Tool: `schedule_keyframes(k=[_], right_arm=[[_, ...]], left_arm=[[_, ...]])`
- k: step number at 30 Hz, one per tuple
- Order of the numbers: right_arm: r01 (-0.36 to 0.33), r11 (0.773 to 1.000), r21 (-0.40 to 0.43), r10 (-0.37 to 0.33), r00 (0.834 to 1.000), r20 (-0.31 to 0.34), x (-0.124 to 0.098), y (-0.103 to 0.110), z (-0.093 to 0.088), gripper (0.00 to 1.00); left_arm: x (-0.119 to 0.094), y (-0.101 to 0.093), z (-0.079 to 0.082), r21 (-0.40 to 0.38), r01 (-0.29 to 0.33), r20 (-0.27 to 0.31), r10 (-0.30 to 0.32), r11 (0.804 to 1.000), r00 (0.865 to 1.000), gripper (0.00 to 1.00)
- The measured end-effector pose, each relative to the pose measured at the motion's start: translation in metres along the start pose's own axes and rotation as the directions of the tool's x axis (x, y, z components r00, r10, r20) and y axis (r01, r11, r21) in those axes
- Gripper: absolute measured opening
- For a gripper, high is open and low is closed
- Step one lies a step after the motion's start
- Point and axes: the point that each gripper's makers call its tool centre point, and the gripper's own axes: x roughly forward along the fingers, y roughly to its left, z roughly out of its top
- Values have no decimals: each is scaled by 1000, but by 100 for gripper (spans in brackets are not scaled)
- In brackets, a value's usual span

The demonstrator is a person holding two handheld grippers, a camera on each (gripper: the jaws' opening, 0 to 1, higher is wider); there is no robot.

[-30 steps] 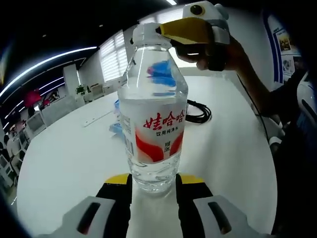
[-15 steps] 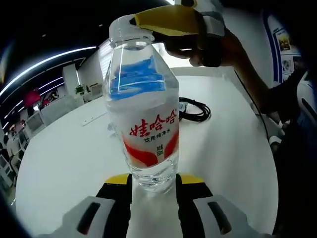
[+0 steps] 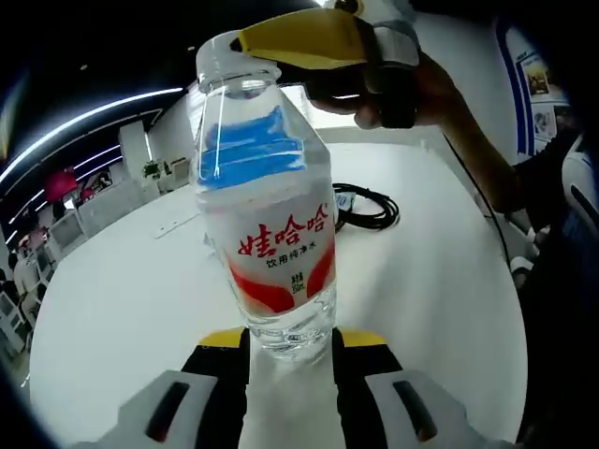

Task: Arrange the tabletop items into an orderly group along one side of the table until the central work area is clear of visible clutter.

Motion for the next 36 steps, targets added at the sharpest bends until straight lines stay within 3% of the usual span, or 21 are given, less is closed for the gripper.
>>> schedule_keyframes(k=[10,16,22,29,33,36], right_arm=[[5,1000,7,-6,999,37,2,1,13,28],[8,1000,15,-8,1000,28,4,2,8,28],[27,999,24,-27,999,38,4,1,8,27],[45,998,33,-46,998,43,4,0,5,27],[45,998,41,-46,998,41,3,0,2,27],[44,998,52,-46,998,40,3,-1,-2,27]], left_arm=[[-5,8,2,-10,3,23,-2,1000,1000,41],[0,6,6,-13,66,63,-65,998,996,42],[4,5,7,37,132,82,-135,991,987,44],[5,3,17,99,227,151,-240,969,959,44],[4,-3,25,173,290,195,-321,941,927,44],[4,-1,27,205,310,215,-351,929,911,44]])
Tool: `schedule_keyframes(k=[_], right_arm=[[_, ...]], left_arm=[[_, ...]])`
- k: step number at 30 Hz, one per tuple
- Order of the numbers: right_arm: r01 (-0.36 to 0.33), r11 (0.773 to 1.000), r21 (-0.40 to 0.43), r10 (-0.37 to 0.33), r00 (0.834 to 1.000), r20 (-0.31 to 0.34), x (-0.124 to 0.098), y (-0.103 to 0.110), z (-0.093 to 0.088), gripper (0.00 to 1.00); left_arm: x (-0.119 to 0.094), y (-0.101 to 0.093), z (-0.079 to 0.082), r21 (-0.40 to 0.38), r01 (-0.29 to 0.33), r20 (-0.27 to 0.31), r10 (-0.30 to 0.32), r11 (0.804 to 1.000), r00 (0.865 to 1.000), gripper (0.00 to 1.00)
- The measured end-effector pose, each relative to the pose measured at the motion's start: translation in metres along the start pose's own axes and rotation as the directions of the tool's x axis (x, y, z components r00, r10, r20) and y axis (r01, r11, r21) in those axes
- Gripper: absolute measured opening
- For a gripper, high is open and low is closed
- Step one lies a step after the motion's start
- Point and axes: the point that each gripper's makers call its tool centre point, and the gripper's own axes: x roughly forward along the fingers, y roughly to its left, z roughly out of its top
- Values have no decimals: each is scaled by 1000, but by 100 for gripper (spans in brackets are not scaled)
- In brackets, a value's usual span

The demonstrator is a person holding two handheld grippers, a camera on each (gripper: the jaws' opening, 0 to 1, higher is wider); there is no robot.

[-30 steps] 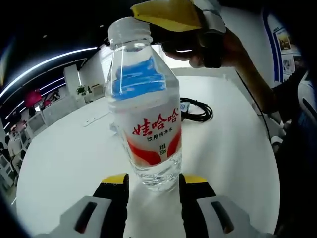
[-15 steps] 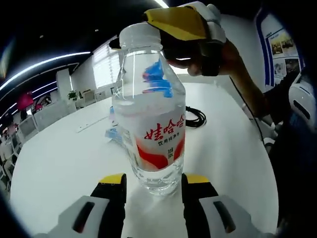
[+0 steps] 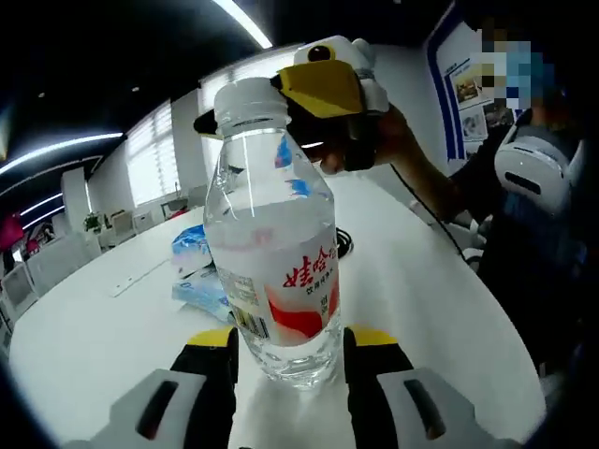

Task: Arrange the tabletop items into an orderly group along one side of the table until the central work area is clear of visible clutter.

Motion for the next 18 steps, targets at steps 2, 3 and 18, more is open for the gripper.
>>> schedule_keyframes(k=[2,3,18], right_arm=[[2,1000,5,-2,1000,0,0,-1,-2,27],[3,1000,9,-3,1000,2,0,-2,-2,27],[-4,1000,26,4,1000,22,4,0,-4,21]], left_arm=[[3,1,0,-20,15,13,-14,1000,1000,44],[4,1,-1,-24,19,13,-18,1000,1000,45],[10,-6,1,-19,30,24,-30,999,999,43]])
